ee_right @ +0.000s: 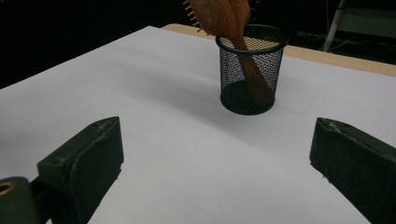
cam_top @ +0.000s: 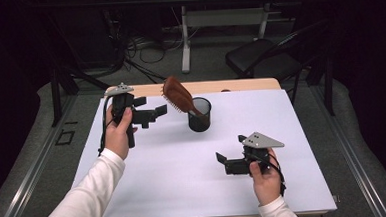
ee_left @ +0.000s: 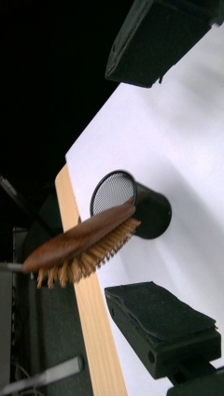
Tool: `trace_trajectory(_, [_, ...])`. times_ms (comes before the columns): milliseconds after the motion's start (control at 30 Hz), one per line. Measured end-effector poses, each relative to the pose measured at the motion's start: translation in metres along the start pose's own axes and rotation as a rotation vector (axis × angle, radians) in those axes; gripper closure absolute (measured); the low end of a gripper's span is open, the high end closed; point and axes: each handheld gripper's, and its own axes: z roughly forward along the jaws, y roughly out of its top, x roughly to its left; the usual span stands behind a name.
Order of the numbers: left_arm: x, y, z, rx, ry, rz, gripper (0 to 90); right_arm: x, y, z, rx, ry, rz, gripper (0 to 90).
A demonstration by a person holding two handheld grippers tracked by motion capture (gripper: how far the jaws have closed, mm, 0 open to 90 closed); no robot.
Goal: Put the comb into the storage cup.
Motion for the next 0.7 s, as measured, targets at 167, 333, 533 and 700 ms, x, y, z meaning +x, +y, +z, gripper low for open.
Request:
trace_trajectory(167, [-0.013,-0.004,-0.002,0.027,-0.035,0.067,0.4,-0.001,0.001,-0.001,-0.002,0.001,0.000,2.6])
trace_trajectory(333, [-0.020,-0.007,-0.004,0.034,-0.057,0.098,0.4,-0.002,0.001,-0.002,-0.006,-0.001,0.002,2.6])
trace_trajectory(533, [-0.027,-0.015,-0.004,0.055,-0.071,0.138,0.4,-0.002,0.003,-0.004,-0.008,0.000,0.000,2.6])
trace_trajectory(700, [-0.031,-0.022,-0.006,0.061,-0.094,0.150,0.4,-0.002,0.004,-0.003,0.000,-0.003,-0.005,2.6])
